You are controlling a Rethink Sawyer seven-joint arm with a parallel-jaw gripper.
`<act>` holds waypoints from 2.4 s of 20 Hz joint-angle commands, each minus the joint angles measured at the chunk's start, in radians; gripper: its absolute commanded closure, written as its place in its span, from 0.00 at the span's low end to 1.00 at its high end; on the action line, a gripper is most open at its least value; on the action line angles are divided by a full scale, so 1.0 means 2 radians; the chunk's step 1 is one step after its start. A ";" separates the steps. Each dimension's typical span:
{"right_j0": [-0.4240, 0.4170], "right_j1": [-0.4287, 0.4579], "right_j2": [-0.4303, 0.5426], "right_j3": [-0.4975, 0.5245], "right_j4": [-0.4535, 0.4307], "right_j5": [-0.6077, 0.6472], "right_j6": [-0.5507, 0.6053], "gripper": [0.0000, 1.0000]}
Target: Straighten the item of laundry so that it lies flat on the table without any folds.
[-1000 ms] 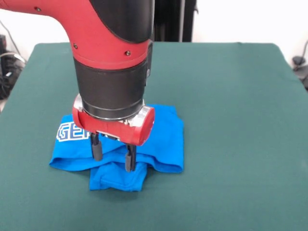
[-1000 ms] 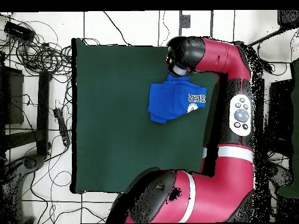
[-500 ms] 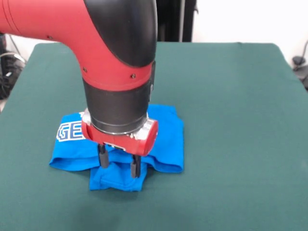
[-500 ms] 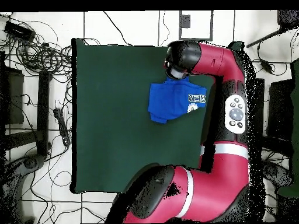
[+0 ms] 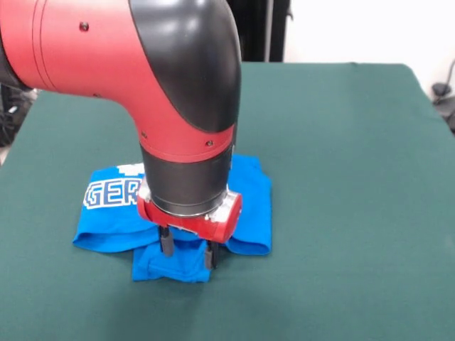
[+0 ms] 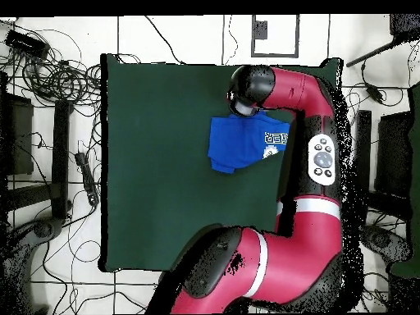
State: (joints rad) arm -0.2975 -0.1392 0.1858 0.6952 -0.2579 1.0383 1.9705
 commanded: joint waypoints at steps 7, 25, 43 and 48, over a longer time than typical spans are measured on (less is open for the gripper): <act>0.012 -0.008 0.029 0.087 -0.011 -0.064 -0.052 0.00; 0.010 -0.030 0.019 0.185 -0.028 -0.117 -0.048 0.00; 0.005 -0.085 0.022 0.242 -0.027 -0.129 -0.019 1.00; 0.005 -0.138 0.021 0.285 -0.013 -0.109 -0.011 1.00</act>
State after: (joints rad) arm -0.3021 -0.3177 0.1853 1.0442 -0.3058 0.7923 1.9705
